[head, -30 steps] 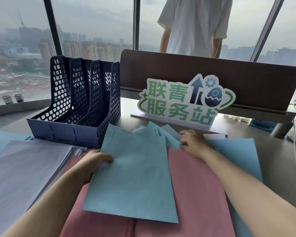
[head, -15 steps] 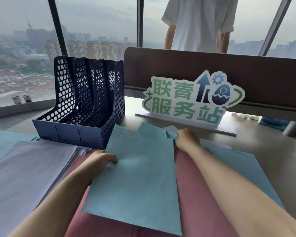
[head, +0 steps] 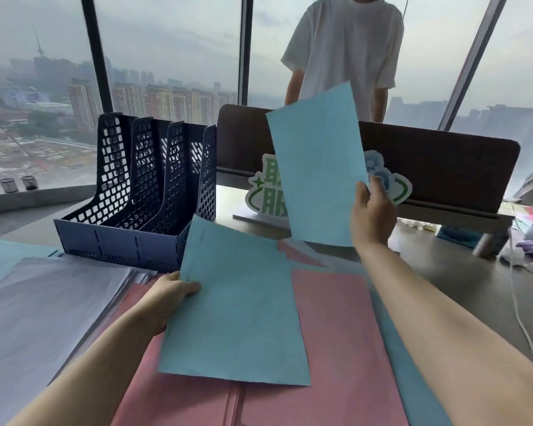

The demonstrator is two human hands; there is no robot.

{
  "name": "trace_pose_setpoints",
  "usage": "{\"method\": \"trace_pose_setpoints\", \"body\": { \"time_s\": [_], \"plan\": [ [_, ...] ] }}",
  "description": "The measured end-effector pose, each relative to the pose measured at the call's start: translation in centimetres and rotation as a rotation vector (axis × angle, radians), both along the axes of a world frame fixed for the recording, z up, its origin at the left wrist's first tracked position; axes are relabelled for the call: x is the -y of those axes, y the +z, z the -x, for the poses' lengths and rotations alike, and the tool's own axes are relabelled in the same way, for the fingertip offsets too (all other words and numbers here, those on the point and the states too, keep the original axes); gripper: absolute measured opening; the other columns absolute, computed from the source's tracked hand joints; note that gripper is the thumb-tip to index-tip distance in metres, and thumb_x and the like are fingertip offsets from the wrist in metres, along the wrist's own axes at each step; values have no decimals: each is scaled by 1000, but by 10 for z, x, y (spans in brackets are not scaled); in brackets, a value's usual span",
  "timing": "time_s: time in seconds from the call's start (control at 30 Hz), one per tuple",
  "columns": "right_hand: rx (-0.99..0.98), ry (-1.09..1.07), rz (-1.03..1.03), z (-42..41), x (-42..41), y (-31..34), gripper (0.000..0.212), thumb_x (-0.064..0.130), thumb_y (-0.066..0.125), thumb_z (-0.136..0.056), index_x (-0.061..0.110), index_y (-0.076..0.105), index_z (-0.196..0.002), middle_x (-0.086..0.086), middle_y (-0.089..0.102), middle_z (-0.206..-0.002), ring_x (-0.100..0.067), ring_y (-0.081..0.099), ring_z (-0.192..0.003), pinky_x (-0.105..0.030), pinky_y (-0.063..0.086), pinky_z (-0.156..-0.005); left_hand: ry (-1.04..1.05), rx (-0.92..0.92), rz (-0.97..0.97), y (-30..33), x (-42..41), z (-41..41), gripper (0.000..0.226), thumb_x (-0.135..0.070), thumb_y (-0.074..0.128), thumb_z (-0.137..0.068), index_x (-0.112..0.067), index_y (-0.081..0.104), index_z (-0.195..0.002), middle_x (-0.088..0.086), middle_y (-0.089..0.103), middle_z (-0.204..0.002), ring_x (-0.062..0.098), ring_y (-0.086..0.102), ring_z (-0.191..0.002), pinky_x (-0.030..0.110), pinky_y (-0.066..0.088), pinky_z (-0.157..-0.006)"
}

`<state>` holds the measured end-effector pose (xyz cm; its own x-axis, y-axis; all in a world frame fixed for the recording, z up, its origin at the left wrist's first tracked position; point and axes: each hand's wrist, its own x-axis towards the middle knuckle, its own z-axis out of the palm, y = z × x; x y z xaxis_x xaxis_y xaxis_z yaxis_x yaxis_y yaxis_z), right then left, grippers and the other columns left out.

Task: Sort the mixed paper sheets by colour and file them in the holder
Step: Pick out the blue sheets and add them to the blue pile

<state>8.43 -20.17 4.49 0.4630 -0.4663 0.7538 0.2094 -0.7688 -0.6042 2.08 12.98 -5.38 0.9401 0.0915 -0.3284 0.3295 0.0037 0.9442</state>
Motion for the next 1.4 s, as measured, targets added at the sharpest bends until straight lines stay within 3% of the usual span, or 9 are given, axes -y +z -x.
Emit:
{"method": "trace_pose_setpoints", "body": {
  "time_s": [0.17, 0.4, 0.6, 0.7, 0.77, 0.9, 1.1, 1.27, 1.4],
  "plan": [
    [70, 161, -106, 20, -37, 22, 21, 20, 47, -96, 5, 58, -86, 1, 56, -74, -10, 42, -65, -30, 28, -61, 20, 22, 25, 1, 1, 2, 13, 2, 57, -93, -6, 63, -101, 19, 72, -95, 34, 70, -81, 41, 57, -74],
    [-475, 270, -250, 17, -57, -40, 17, 11, 49, -90, -1, 54, -79, -8, 53, -68, -25, 48, -66, -34, 31, -56, 42, 29, 83, 1, -2, 3, 20, -7, 48, -100, -6, 60, -115, 20, 70, -101, 33, 67, -81, 42, 56, -75],
    [-771, 420, -223, 52, -82, -94, 13, 9, 53, -86, 13, 64, -92, -7, 69, -85, -30, 65, -77, -28, 42, -58, 29, -39, 167, 2, -4, 2, 48, -52, 57, -92, -9, 67, -112, 17, 73, -105, 36, 71, -94, 45, 57, -80],
    [-917, 563, -230, 66, -89, -99, 10, 18, 59, -87, 9, 65, -86, -11, 69, -82, -24, 62, -70, -28, 41, -60, -105, 24, 38, 4, -3, 6, 42, -13, 78, -78, -3, 63, -116, 18, 74, -100, 36, 72, -84, 40, 59, -70],
    [-888, 475, -180, 70, -73, -96, 21, 29, 59, -91, 10, 67, -87, -5, 69, -84, -22, 60, -76, -29, 42, -65, -105, 45, -18, 4, -1, 7, 37, 5, 69, -81, 0, 60, -116, 20, 72, -100, 37, 71, -82, 43, 59, -71],
    [-1007, -15, 29, 85, -3, -89, 44, 41, 55, -90, 15, 59, -126, -13, 58, -128, -33, 53, -119, -37, 45, -94, -42, 113, 31, 6, 1, 8, 34, 9, 64, -83, -1, 60, -115, 22, 70, -103, 39, 69, -85, 52, 56, -82],
    [-1265, -279, 78, 88, 115, -119, 107, 83, 51, -39, 18, 63, -123, -10, 62, -127, -31, 57, -114, -39, 48, -94, -62, 197, 100, 20, 39, 14, 24, 11, 62, -84, -11, 64, -92, 5, 74, -71, 20, 69, -52, 30, 57, -46],
    [-1310, -371, 6, 114, 111, -91, 101, 77, 71, -59, 18, 50, -138, -15, 48, -140, -36, 47, -124, -42, 44, -96, -133, 154, 118, 14, 73, 16, 22, 8, 65, -83, -6, 64, -99, 14, 75, -80, 28, 70, -59, 37, 59, -53],
    [-1315, -243, -35, 108, 125, -94, 87, 64, 79, -52, 12, 63, -121, -9, 64, -120, -30, 61, -107, -40, 51, -94, -139, 113, 108, 1, 85, 21, 19, 9, 63, -83, -5, 62, -95, 10, 73, -68, 24, 68, -51, 34, 58, -49]
  ]
}}
